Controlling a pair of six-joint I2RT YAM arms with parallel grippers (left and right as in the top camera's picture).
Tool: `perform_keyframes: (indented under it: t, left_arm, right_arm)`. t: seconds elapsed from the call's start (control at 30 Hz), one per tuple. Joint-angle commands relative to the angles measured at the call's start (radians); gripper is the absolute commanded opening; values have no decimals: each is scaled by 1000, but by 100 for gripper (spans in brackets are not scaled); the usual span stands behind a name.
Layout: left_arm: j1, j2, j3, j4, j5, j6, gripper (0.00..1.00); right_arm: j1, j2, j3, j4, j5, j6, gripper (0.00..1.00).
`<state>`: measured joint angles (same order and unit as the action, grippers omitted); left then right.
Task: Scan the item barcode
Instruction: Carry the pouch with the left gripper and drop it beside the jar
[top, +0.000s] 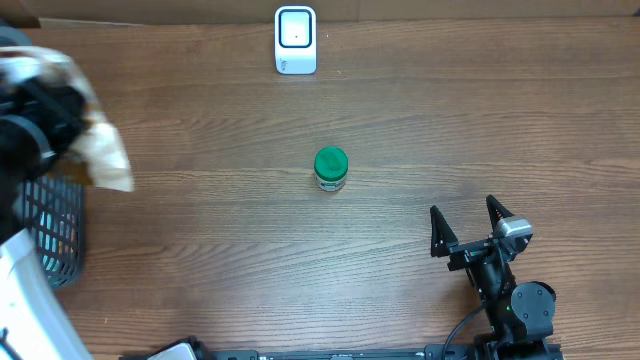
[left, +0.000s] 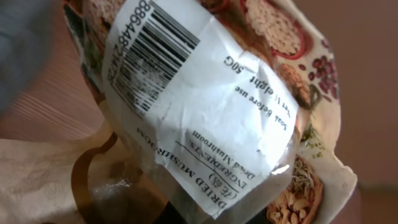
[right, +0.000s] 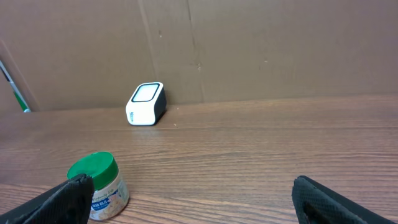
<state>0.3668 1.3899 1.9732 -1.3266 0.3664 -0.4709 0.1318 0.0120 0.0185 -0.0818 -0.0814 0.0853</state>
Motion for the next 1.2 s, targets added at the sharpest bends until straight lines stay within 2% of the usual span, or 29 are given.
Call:
perform_keyframes:
  t: [0.0, 0.13, 0.4, 0.67, 0.83, 0.87, 0.9, 0.93, 1.17]
  left_arm:
    - [-129, 57, -82, -3, -34, -48, 4]
    - [-232, 137, -185, -4, -143, -138, 4]
    - [-414, 373, -352, 116, -145, -293, 4]
    - [-551, 602, -374, 248, -147, -418, 4]
    - [-588, 682, -374, 277, -156, -424, 6]
    - [-592, 687, -374, 279, -156, -423, 19]
    - [-595, 692, -374, 282, -156, -417, 56]
    - [-597, 692, -374, 282, -156, -415, 100]
    - [-558, 683, -313, 260, -61, -291, 100]
  right_arm:
    - [4, -9, -11, 5, -2, -4, 100]
    - [4, -9, -11, 5, -2, -4, 100]
    - [4, -9, -11, 5, -2, -4, 100]
    - [4, -9, -11, 5, -2, -4, 100]
    - [4, -9, -11, 5, -2, -4, 100]
    - [4, -9, -11, 5, -2, -4, 100]
    - [4, -9, -11, 5, -2, -4, 100]
    - [4, -9, -11, 5, -2, -4, 100]
    - [4, -9, -11, 5, -2, -4, 100]
